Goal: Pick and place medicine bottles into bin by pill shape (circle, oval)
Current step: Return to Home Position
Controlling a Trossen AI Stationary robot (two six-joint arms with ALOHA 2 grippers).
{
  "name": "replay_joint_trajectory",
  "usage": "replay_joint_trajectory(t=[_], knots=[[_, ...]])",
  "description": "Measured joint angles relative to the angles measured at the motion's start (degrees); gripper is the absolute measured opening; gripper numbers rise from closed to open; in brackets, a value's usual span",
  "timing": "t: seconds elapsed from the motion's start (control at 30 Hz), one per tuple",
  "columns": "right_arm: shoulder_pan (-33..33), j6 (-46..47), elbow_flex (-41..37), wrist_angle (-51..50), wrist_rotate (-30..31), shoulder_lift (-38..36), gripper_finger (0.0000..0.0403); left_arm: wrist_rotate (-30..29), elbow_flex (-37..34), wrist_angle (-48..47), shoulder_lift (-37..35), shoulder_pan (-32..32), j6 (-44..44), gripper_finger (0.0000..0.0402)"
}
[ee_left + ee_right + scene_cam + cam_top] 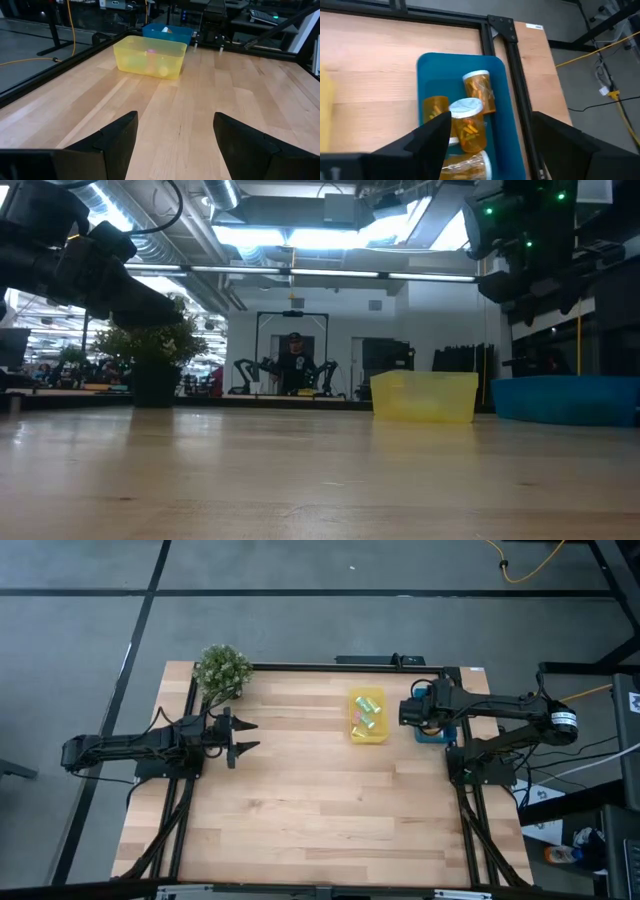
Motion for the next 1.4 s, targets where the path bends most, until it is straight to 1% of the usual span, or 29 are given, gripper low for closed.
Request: replay_joint_trajectory(t=[0.07,0.13,0.17,0.2,0.27,0.33,0.37,0.47,0.53,0.6,0.63,0.7,0.73,0.8,1.0,1.07,1.13,1.27,1.4], knots=[[0.0,0.02,0.02,1.72,0.01,0.0,0.0276,0.0,0.0,-0.01,0.01,0.01,0.0,0.0254],[0.0,-0.47,0.02,5.62,0.03,0.02,0.0276,0.0,0.0,0.0,0.0,0.0,0.0,0.0254],[0.29,-2.31,0.02,8.27,0.03,0.02,0.0276,0.01,0.01,0.0,0.0,-0.01,0.0,0.0254],[0.82,-5.39,0.02,11.62,0.08,0.02,0.0276,0.01,0.0,0.0,0.0,-0.01,0.0,0.0254],[2.64,-14.55,0.02,20.94,0.14,0.02,0.0276,-0.01,0.02,-0.01,0.0,0.0,0.0,0.0254],[5.22,-25.45,0.02,32.8,-1.1,0.02,0.0276,0.01,0.02,0.0,0.02,0.01,0.0,0.0254],[6.76,-32.06,0.02,39.44,-2.85,0.02,0.0276,-0.01,0.0,0.0,0.0,-0.01,0.0,0.0254],[11.34,-53.54,0.03,59.67,-11.83,0.18,0.0276,0.01,0.01,-0.01,0.02,-0.01,0.0,0.0254],[13.9,-66.52,0.06,69.64,-20.48,0.33,0.0276,0.0,0.0,-0.01,0.01,0.0,0.0,0.0254],[15.44,-76.64,0.08,75.28,-29.83,0.3,0.0276,0.01,0.0,-0.02,0.0,0.0,0.0,0.0254],[16.01,-80.12,0.08,76.7,-33.81,0.3,0.0276,0.01,0.02,0.0,0.0,-0.01,0.0,0.0254],[16.8,-84.77,0.08,77.16,-38.84,0.3,0.0276,0.0,0.0,0.0,0.01,0.01,0.0,0.0254],[17.05,-85.96,0.08,77.08,-39.76,0.3,0.0276,0.01,0.02,-0.01,0.0,-0.01,0.0,0.0254],[17.32,-86.98,0.08,76.14,-39.47,0.3,0.0276,0.0,0.0,-0.01,0.0,0.01,0.0,0.0254],[17.27,-86.88,0.08,74.48,-31.79,0.33,0.0276,0.0,0.0,-0.02,0.0,0.01,0.0,0.0254],[17.27,-83.44,0.08,74.58,-31.08,0.33,0.0276,0.01,0.0,-0.02,0.0,0.01,0.0,0.0254],[17.27,-81.11,0.08,74.69,-31.6,0.73,0.0276,0.01,0.0,-0.02,0.02,0.01,0.0,0.0254],[16.96,-80.87,0.04,75.08,-33.83,1.21,0.0276,0.01,0.0,0.0,0.02,0.0,0.0,0.0254],[16.32,-81.29,0.04,74.71,-39.65,3.22,0.0276,0.01,0.0,-0.01,0.02,0.01,0.0,0.0254]])
